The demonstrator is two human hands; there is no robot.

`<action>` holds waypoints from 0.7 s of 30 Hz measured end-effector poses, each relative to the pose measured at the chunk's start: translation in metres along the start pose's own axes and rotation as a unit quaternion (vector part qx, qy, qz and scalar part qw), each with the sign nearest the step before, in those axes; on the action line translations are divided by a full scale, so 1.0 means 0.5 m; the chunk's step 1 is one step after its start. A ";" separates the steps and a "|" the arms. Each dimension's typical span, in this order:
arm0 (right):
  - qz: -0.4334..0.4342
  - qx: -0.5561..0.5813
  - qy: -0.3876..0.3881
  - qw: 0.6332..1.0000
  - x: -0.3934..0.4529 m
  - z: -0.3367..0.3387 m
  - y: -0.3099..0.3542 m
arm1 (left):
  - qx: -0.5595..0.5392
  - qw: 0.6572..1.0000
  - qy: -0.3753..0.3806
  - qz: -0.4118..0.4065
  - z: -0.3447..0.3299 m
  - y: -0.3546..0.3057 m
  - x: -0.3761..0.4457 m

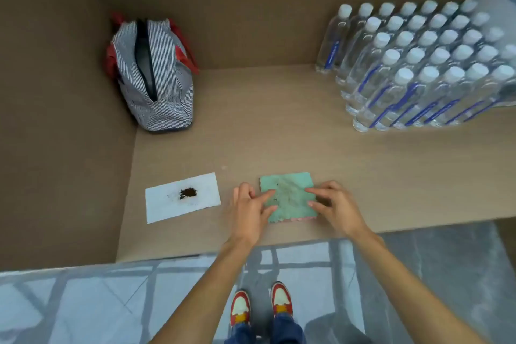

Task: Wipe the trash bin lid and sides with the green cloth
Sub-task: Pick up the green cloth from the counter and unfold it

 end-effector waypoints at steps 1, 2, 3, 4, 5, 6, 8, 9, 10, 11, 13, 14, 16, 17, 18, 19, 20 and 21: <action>0.009 -0.001 0.001 1.000 0.008 -0.007 -0.009 | 0.010 1.000 -0.008 -0.001 -0.002 -0.001 0.003; 0.008 -0.012 0.008 1.000 0.014 -0.007 -0.009 | 0.025 1.000 -0.012 0.006 -0.001 0.002 0.007; 0.012 -0.019 0.016 1.000 0.019 -0.016 -0.018 | 0.034 0.999 -0.011 0.012 -0.006 0.008 0.010; 0.005 -0.025 0.029 0.999 0.022 -0.023 -0.018 | 0.034 0.999 -0.011 0.017 -0.008 0.011 0.011; 0.007 -0.027 0.036 0.999 0.024 -0.031 -0.025 | 0.032 0.999 -0.012 0.018 -0.009 0.014 0.013; 0.006 -0.028 0.043 0.999 0.024 -0.034 -0.030 | 0.028 0.999 -0.008 0.020 -0.012 0.017 0.014; 0.013 -0.031 0.045 0.998 0.025 -0.034 -0.038 | 0.037 0.999 0.008 0.018 -0.017 0.019 0.013; 0.015 -0.028 0.043 0.999 0.026 -0.035 -0.043 | 0.046 0.999 0.013 0.012 -0.021 0.019 0.012; 0.014 -0.026 0.044 0.999 0.027 -0.035 -0.043 | 0.047 0.999 0.017 0.010 -0.023 0.019 0.011; 0.013 -0.018 0.045 0.999 0.028 -0.035 -0.045 | 0.047 0.999 0.016 0.014 -0.023 0.020 0.010; 0.006 -0.014 0.049 0.999 0.033 -0.036 -0.048 | 0.057 0.998 -0.002 0.022 -0.019 0.025 0.008; 0.000 -0.018 0.052 0.998 0.035 -0.035 -0.050 | 0.064 0.997 -0.014 0.029 -0.016 0.028 0.007; -0.008 -0.027 0.052 0.998 0.040 -0.033 -0.053 | 0.065 0.996 -0.033 0.052 -0.010 0.033 0.009; -0.009 -0.031 0.049 0.998 0.042 -0.032 -0.053 | 0.064 0.995 -0.036 0.061 -0.009 0.033 0.009; -0.014 -0.035 0.049 0.998 0.044 -0.031 -0.053 | 0.062 0.995 -0.036 0.070 -0.010 0.034 0.010; -0.014 -0.037 0.046 0.998 0.045 -0.031 -0.054 | 0.062 0.994 -0.038 0.077 -0.010 0.034 0.011; -0.015 -0.039 0.044 0.998 0.045 -0.029 -0.052 | 0.060 0.994 -0.040 0.082 -0.012 0.035 0.012; -0.011 -0.045 0.038 0.998 0.047 -0.028 -0.050 | 0.060 0.994 -0.043 0.087 -0.012 0.035 0.013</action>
Point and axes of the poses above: each hand's wrist, its own x-axis towards the middle knuckle, its own z-axis out of the back of the hand, y = z × x, the point moved 8 cm from there along x, towards the middle knuckle, and after that the axes turned 11 degrees about -y, right-handed, at the moved point
